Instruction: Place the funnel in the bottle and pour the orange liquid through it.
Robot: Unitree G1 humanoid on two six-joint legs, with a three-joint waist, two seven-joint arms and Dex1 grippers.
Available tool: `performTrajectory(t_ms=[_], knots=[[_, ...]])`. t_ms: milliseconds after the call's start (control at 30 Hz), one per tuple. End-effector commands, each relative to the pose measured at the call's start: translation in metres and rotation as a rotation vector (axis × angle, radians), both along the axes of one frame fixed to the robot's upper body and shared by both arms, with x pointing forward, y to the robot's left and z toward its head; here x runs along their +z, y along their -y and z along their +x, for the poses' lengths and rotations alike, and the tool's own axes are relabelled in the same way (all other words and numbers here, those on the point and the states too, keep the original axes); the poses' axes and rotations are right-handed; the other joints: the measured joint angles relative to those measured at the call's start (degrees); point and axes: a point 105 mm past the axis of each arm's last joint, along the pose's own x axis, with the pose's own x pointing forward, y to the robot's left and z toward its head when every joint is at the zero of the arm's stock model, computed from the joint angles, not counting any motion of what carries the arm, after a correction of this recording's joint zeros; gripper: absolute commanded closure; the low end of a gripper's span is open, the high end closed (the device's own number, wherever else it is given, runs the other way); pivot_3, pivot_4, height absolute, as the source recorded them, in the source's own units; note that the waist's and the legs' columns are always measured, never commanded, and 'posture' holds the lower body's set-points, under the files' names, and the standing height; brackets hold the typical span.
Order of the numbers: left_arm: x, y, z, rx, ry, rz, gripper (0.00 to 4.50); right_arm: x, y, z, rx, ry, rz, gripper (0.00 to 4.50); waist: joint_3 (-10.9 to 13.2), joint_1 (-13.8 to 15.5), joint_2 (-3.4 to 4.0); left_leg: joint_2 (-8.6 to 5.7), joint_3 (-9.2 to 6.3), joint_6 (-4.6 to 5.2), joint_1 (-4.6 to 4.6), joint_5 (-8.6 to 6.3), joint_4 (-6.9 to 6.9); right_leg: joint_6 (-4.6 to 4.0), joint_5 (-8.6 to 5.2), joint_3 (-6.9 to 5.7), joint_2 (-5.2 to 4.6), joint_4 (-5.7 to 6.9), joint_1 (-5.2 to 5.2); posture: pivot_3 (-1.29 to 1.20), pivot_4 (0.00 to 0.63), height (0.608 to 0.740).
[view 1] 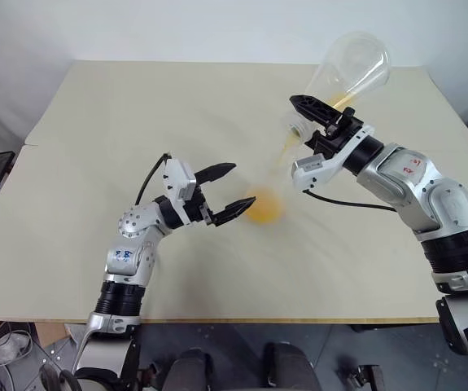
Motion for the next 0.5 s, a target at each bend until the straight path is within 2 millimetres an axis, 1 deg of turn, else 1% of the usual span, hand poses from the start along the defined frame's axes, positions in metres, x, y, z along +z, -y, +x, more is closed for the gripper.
performTrajectory(t_ms=[33, 500], knots=[[0.0099, 0.0023, -0.0035, -0.013, 0.04, -0.026, 0.0, 0.0189, -0.0002, -0.0059, 0.018, 0.062, 0.007, 2.03, 0.0, 0.0, 0.0, 0.0, 0.0, 0.0, 0.0, 0.0, 0.0, 0.0, 0.0, 0.0, 0.0, 0.0, 0.0, 0.0, 0.15, 0.74], [0.0093, 0.0055, -0.0043, -0.01, 0.039, -0.04, 0.0, 0.0229, -0.0015, -0.0074, 0.027, 0.084, -0.01, 2.03, 0.0, 0.0, 0.0, 0.0, 0.0, 0.0, 0.0, 0.0, 0.0, 0.0, 0.0, 0.0, 0.0, 0.0, 0.0, 0.0, 0.15, 0.74]])
